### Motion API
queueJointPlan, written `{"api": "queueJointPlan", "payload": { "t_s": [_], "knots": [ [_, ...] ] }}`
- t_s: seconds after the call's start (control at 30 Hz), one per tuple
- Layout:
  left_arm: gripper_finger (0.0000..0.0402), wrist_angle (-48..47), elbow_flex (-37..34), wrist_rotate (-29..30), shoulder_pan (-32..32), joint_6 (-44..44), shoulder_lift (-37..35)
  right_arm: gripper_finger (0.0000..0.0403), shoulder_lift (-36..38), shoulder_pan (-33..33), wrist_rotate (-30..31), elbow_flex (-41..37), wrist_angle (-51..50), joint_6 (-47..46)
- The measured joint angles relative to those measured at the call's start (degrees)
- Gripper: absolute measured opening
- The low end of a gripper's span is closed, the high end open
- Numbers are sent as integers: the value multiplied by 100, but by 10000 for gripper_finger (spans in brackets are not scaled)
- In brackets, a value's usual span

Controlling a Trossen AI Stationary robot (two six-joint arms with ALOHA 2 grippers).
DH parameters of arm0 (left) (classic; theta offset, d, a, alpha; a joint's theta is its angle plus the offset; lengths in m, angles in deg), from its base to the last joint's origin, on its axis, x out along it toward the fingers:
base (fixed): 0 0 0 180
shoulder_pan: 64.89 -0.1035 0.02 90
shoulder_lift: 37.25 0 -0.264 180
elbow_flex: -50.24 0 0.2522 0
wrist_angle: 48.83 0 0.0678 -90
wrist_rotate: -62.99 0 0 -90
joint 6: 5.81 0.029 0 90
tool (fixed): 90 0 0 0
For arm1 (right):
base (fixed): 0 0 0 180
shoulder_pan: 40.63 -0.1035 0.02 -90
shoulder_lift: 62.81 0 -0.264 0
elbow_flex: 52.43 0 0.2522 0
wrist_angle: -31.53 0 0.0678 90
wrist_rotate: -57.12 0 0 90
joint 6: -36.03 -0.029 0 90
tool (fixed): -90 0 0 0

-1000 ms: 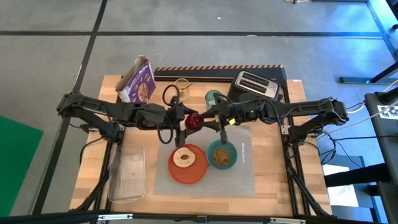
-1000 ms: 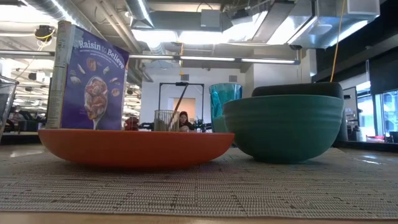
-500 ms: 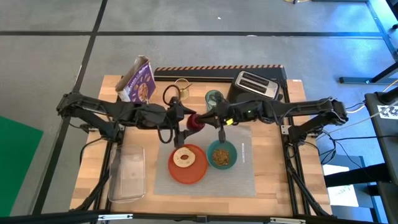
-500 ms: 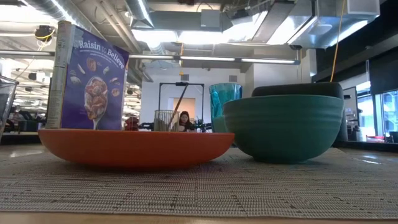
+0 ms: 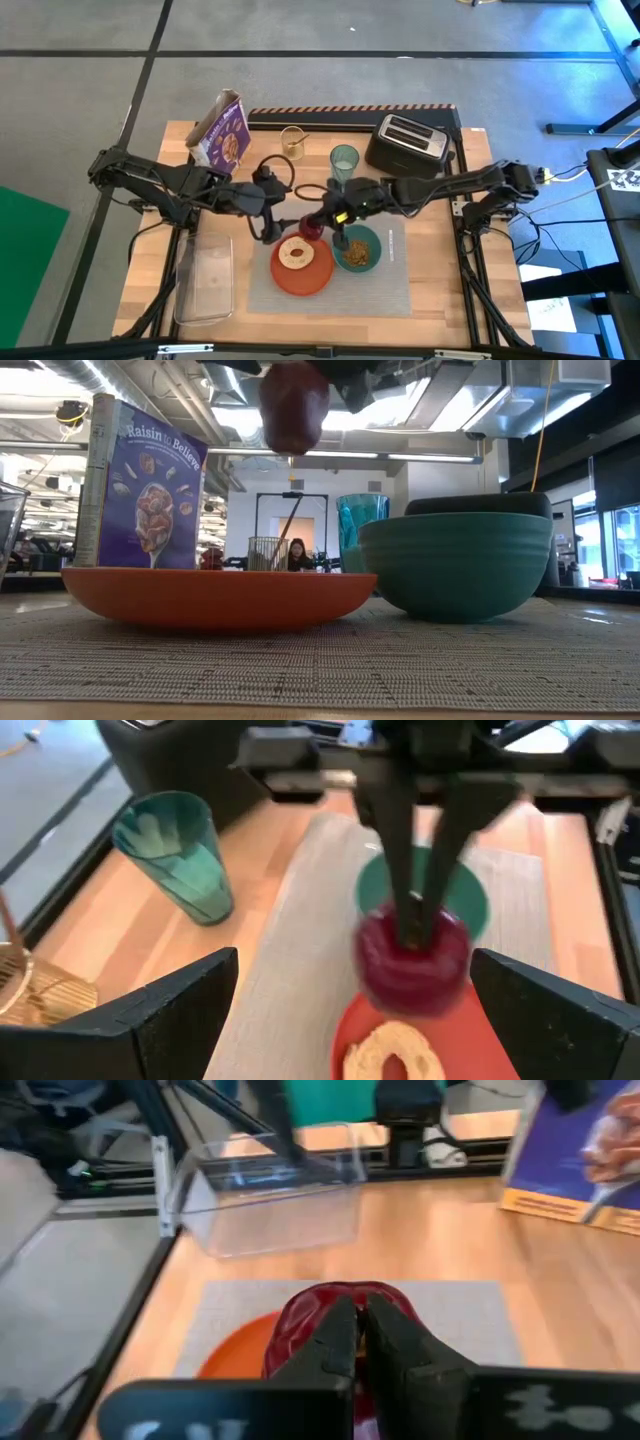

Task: Arrange a breakfast setting
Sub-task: Put the apple on the orange plate from the transparent bin

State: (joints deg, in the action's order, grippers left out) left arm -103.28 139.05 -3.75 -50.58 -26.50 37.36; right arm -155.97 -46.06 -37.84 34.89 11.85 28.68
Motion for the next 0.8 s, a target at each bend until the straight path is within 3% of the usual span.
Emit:
{"api": "queueJointPlan", "payload": {
  "t_s": [0.37, 0.63, 0.8],
  "knots": [
    [395, -94, 0, 304, -2, -142, -2, 1, -248, -273, 424, 4, -121, -388],
    [395, -39, -9, 590, 2, 713, -254, 1, -795, -1023, 1042, 4, -122, -1004],
    [395, -55, -9, 890, -4, 779, -635, 1, -1186, -1285, 1210, 4, -30, -1361]
  ]
}}
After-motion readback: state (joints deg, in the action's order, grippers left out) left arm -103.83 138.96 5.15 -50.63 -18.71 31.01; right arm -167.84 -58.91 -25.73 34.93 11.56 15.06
